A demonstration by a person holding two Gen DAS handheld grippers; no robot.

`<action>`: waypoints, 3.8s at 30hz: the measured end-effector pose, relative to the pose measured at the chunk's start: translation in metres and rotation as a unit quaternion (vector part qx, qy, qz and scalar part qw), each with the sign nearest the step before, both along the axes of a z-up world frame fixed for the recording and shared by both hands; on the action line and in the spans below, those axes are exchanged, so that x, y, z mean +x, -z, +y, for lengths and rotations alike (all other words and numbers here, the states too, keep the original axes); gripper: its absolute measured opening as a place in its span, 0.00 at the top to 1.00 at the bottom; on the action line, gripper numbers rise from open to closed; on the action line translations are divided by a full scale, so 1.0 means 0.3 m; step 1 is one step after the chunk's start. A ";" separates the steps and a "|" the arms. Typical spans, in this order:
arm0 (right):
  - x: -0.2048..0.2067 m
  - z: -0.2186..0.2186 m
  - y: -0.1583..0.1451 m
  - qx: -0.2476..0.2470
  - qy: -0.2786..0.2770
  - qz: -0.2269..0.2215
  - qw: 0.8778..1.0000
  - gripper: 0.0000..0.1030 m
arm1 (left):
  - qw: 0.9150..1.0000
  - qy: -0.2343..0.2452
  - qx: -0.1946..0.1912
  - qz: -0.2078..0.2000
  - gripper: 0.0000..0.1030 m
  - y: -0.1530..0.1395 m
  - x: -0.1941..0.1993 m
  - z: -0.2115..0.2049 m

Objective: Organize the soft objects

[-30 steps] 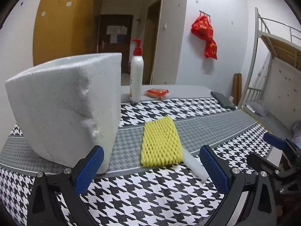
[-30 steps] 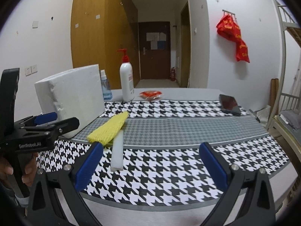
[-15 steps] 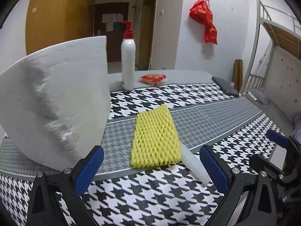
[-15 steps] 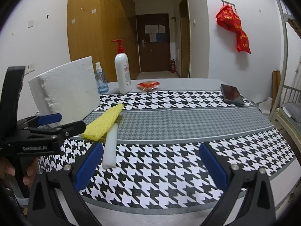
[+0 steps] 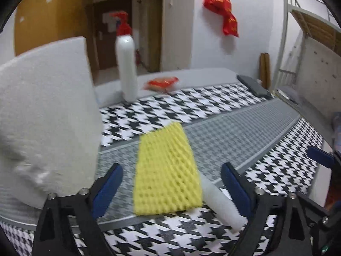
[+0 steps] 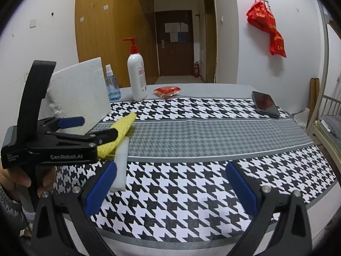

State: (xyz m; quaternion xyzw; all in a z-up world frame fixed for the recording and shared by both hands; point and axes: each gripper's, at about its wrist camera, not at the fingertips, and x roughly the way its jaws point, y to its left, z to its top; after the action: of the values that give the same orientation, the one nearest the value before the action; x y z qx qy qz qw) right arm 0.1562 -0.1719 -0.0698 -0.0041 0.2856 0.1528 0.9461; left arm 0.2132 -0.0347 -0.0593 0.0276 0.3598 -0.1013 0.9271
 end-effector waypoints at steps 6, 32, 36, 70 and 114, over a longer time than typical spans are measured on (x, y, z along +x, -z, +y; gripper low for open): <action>0.017 0.013 0.010 -0.002 -0.005 0.010 1.000 0.00 | 0.999 -0.014 -0.004 0.033 0.24 0.031 0.034 0.018; 0.041 0.067 0.014 -0.027 -0.013 0.024 0.999 0.00 | 0.998 0.020 -0.061 0.030 0.78 0.014 -0.002 0.075; 0.039 0.091 0.004 -0.034 -0.016 0.022 0.999 0.00 | 0.998 0.014 -0.056 -0.002 0.78 -0.016 -0.030 0.086; 0.166 0.269 0.105 -0.087 -0.085 0.115 0.986 0.49 | 0.998 -0.023 -0.059 -0.018 0.78 -0.022 -0.065 0.170; 0.010 0.139 -0.071 -0.016 -0.050 0.063 0.997 0.77 | 0.996 0.004 -0.053 -0.074 0.78 -0.165 -0.240 0.130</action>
State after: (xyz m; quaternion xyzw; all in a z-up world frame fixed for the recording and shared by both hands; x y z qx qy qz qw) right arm 0.1591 -0.1303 -0.0485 -0.0238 0.3463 0.1948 0.9174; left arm 0.1412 0.0042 -0.0099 -0.0127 0.2838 -0.1216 0.9510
